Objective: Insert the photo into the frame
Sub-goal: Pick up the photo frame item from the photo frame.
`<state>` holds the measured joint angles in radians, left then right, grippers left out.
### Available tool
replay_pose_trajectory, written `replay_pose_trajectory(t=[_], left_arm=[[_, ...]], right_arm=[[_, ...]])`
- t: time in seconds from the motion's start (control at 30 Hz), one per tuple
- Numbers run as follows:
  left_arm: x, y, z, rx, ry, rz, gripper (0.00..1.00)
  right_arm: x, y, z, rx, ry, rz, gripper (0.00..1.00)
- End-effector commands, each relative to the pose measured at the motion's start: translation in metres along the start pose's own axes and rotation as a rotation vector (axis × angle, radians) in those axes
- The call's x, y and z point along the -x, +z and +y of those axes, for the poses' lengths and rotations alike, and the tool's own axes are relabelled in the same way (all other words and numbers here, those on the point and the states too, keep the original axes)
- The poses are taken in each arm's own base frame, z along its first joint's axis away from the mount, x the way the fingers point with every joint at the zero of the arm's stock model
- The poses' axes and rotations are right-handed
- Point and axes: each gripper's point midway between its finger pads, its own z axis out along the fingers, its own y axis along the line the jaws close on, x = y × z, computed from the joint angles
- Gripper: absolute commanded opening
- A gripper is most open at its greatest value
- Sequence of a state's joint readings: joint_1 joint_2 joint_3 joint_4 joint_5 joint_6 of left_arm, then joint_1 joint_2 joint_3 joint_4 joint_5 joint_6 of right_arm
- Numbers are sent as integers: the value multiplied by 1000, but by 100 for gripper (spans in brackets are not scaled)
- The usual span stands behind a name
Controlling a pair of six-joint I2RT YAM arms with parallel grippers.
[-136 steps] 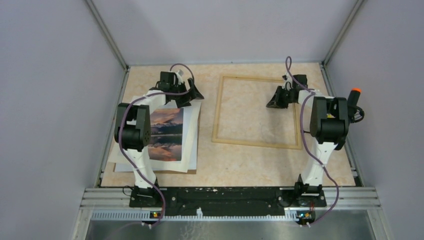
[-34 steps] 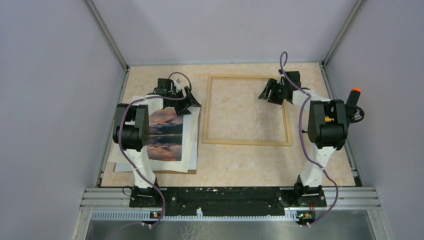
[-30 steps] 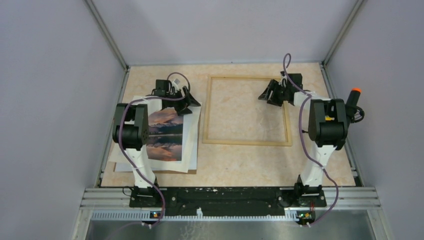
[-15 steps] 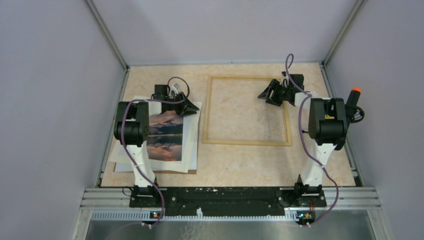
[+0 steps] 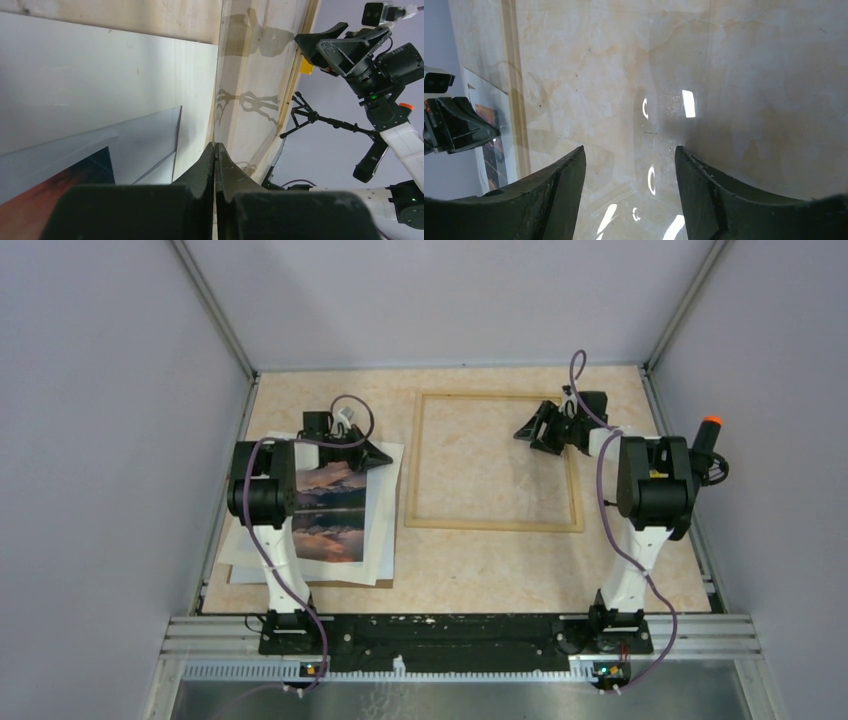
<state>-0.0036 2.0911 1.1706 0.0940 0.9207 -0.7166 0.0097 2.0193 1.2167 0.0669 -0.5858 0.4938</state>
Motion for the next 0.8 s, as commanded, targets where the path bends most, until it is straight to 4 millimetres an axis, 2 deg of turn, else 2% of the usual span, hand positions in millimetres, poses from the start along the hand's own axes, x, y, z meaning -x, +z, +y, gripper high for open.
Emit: replay_pose_trajectory(t=[0.0,0.13,0.27,0.43,0.77], left_arm=[[17,-12,0,-39,31,-44,0],[28,-24,3,-4,51,-85,0],[32,-27,9,41,52,-88,0],[35,-27,12,51,40,-91,0],[42,-41,26,126,4,-130,0]], right_arm=[[18,-10,2,22,-24,-54,66],[30,-8,-7,5,-22,-58,70],[30,1,-12,6,-9,-31,69],[31,13,-9,58,22,-10,69],[49,43,-8,136,118,-12,68]])
